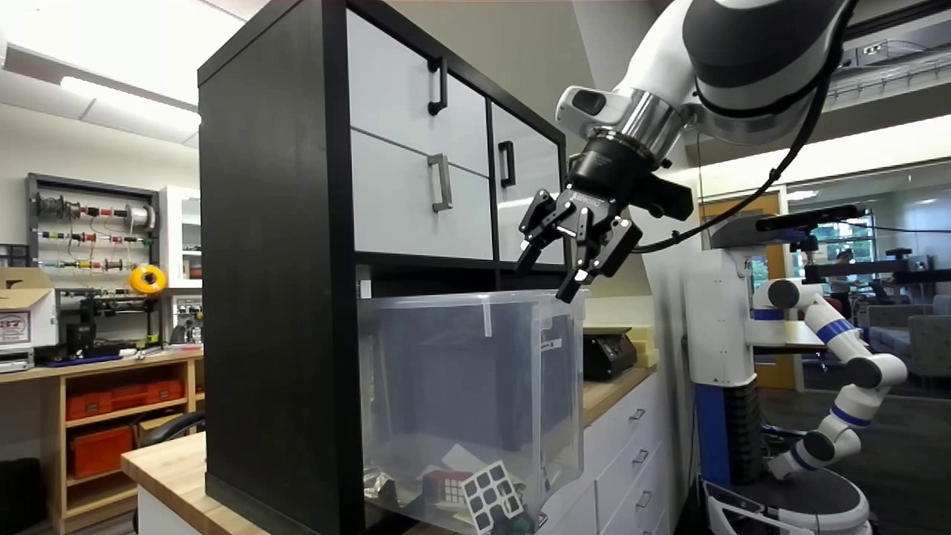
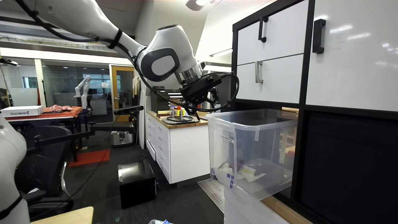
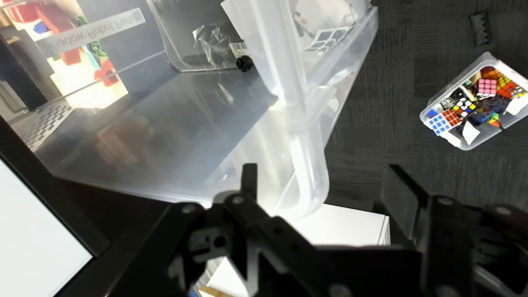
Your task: Pull the colourless bucket forward
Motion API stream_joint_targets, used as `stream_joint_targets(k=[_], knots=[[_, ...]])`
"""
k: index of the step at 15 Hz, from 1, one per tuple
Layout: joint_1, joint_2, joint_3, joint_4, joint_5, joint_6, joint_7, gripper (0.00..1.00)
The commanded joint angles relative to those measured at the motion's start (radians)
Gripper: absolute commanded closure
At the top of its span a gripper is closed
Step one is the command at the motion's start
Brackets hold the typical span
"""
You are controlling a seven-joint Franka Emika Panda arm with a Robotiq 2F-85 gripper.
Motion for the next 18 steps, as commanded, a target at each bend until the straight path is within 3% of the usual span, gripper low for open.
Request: stream_joint_targets(k=[1,6,11,18], knots=[[0.010,-0.055,-0.026,-0.017,-0.058,-0.059,0.064,0.00],[-0.039,-0.045,-0.017,0.085,-0.202,-0.281,0.276,0.00],[-0.051,-0.013,-0.029,0.243,-0.237,-0.541,0.447,0.00],[-0.082,0.049,-0.037,0.376,-0.268,-0.718,0.745,0.00]])
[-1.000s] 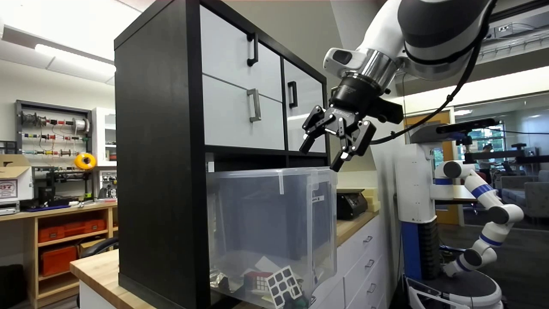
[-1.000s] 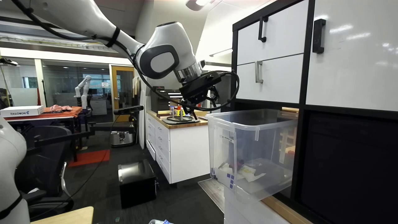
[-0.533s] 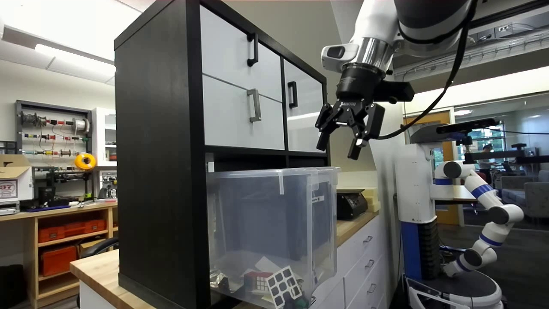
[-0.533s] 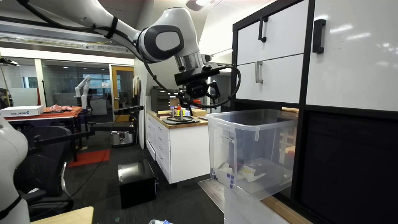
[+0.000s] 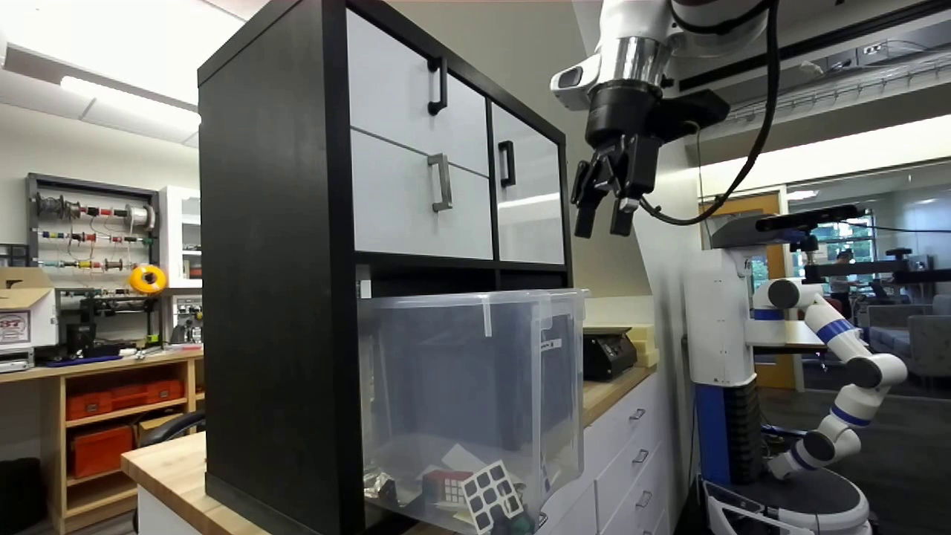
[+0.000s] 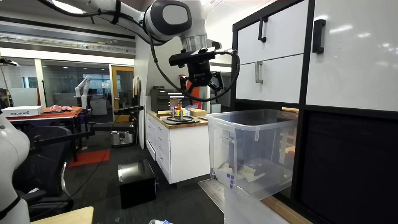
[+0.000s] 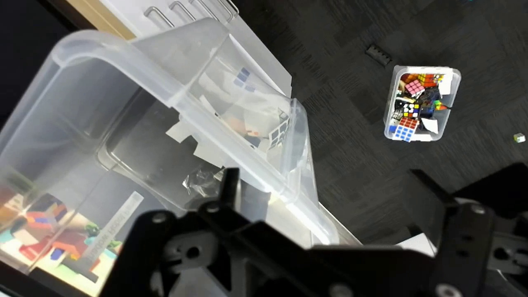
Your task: Pull the colourless bucket forward
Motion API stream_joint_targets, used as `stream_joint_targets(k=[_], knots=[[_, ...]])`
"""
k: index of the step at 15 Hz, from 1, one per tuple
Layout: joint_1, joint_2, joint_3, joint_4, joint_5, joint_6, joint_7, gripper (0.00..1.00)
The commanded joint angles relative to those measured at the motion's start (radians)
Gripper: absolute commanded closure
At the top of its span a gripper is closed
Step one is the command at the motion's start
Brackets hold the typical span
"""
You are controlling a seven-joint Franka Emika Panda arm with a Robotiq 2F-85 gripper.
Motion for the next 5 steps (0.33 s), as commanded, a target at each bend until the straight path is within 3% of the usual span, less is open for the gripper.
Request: stream_joint_targets(k=[1,2,5], knots=[[-0.011,0.048,-0.002,0.072,-0.027,-0.067,0.139,0.00],[0.006,0.021,-0.012,0.028,-0.007,-0.026,0.071,0.00],[0.006,0.030,-0.011,0.031,-0.007,-0.026,0.076,0.00]])
